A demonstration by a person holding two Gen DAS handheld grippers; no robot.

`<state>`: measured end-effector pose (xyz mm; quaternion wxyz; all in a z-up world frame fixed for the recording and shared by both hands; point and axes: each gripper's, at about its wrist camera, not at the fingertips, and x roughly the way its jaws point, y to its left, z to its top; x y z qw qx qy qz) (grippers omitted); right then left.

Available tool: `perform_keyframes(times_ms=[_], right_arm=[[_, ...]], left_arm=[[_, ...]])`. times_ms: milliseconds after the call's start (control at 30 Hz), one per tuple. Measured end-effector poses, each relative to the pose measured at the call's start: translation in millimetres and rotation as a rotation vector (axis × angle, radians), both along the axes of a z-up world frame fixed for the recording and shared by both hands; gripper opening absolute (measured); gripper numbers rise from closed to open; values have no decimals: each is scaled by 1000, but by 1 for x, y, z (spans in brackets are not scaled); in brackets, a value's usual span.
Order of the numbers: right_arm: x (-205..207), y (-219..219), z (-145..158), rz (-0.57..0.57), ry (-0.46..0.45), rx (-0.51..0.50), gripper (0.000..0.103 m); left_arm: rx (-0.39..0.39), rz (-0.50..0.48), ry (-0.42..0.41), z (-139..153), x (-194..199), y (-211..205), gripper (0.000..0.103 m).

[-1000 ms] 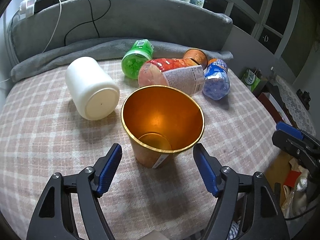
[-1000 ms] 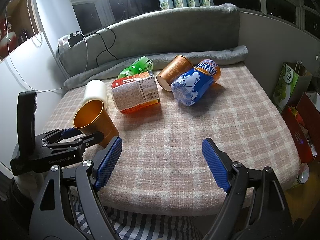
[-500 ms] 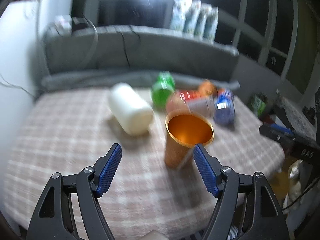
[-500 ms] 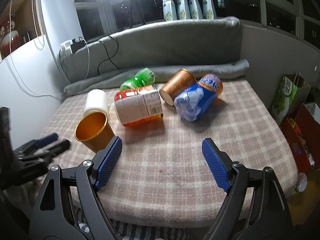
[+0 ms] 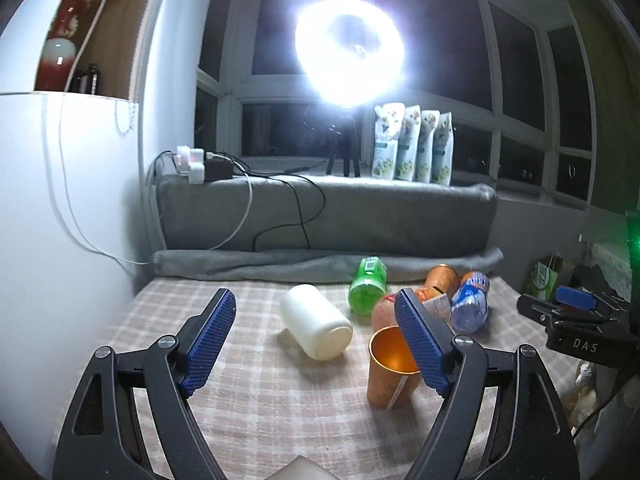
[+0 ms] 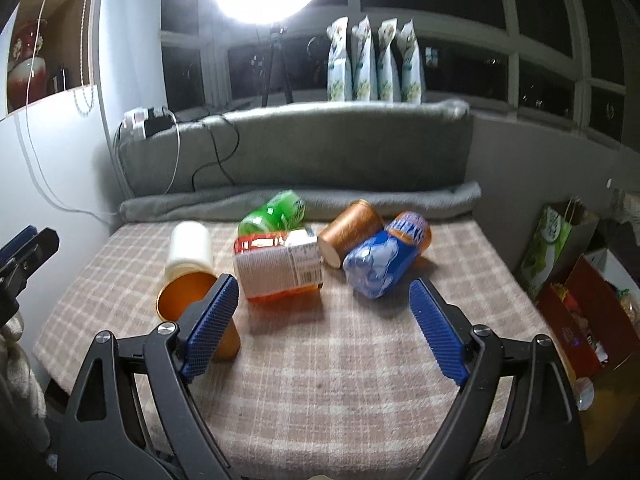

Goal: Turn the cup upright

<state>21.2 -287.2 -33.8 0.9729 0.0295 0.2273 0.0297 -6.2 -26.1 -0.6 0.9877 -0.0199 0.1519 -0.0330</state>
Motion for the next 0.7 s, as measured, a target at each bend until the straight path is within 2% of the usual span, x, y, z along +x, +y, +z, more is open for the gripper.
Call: perform_keyframes(times_ms=[100, 233, 333, 700], right_arm=[[-8, -1, 6, -28, -59, 6, 100], [-15, 0, 13, -69, -116, -12, 101], [-18, 1, 17, -100, -154, -46, 103], [-21, 2, 20, -113, -177, -66, 103]], left_arm=[[-6, 22, -12, 0, -4, 3, 82], [15, 37, -16, 0, -4, 2, 83], [2, 39, -16, 0, -4, 3, 83], [17, 39, -11, -1, -5, 3, 83]])
